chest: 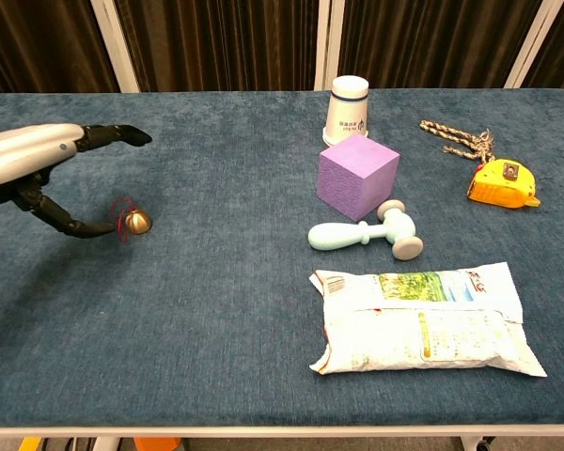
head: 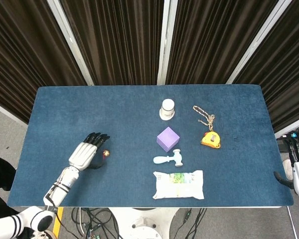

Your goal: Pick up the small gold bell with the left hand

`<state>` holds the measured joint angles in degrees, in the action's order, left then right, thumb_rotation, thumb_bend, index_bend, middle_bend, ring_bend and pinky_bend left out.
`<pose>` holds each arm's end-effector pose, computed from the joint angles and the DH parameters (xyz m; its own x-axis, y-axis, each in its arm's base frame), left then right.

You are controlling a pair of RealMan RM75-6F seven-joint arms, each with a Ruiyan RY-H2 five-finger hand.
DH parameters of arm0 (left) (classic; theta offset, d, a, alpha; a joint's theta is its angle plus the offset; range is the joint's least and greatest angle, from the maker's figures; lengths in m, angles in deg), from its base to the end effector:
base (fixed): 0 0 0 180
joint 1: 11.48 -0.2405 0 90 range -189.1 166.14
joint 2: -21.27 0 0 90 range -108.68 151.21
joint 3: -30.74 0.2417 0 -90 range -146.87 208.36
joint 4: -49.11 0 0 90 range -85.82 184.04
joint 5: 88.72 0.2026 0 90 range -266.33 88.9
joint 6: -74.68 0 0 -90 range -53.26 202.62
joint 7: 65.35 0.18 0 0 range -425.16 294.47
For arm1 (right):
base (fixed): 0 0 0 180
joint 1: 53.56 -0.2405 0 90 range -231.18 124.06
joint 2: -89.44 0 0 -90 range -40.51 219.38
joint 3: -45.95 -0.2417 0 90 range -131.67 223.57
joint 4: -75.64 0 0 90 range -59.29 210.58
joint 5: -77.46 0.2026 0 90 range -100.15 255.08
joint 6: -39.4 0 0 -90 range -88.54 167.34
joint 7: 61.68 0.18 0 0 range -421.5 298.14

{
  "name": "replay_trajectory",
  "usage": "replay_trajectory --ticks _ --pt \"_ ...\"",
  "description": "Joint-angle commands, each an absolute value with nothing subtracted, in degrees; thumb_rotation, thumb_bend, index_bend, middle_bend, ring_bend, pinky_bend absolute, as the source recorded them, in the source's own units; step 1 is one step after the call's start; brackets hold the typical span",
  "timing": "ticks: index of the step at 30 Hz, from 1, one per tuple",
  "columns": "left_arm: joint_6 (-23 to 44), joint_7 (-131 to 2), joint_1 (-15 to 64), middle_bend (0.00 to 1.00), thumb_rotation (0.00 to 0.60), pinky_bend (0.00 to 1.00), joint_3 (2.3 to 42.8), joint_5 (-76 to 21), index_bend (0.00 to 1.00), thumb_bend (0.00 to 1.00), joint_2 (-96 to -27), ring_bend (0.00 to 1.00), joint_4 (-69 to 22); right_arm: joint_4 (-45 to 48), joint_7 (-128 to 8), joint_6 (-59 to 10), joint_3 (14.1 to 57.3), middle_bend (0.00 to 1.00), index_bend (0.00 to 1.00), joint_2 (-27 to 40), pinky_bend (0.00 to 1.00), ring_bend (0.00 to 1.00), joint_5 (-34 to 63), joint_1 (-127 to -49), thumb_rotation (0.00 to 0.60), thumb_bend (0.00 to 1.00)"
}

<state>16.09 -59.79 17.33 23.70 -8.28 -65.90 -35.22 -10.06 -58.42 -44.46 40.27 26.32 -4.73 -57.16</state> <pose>-0.1814 0.3123 -0.0162 0.3231 0.3018 0.8970 0.9137 -0.3465 -0.2126 -0.3297 -0.2193 0.1892 0.4545 0.0295 0.8902 -0.8884 0.0871 0.4507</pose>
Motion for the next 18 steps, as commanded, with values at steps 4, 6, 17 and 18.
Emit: replay_trajectory --ticks 4,6,17,18 --pt "17.7 -59.0 18.2 0.06 0.6 0.0 24.1 -10.3 0.13 0.22 -66.8 0.0 -34.0 -9.8 -58.2 -44.1 40.2 0.0 0.0 26.2 0.0 0.0 -4.5 -57.3 0.6 0.1" --pt "17.9 -59.4 18.5 0.06 0.6 0.0 24.0 -10.7 0.15 0.22 -67.4 0.0 -33.2 -9.7 -58.0 -44.0 40.2 0.0 0.0 26.1 0.0 0.0 -4.3 -57.3 0.6 0.1" --pt "18.4 -61.2 20.3 0.09 0.6 0.0 23.5 -11.7 0.32 0.24 -70.7 0.0 -28.6 -8.8 -57.2 -43.5 40.3 0.0 0.0 26.0 0.0 0.0 -4.0 -57.3 0.6 0.1" --pt "18.4 -61.1 20.4 0.09 0.6 0.0 23.4 -11.9 0.34 0.25 -70.7 0.0 -28.5 -8.8 -57.2 -43.5 40.3 0.0 0.0 26.0 0.0 0.0 -4.0 -57.3 0.6 0.1"
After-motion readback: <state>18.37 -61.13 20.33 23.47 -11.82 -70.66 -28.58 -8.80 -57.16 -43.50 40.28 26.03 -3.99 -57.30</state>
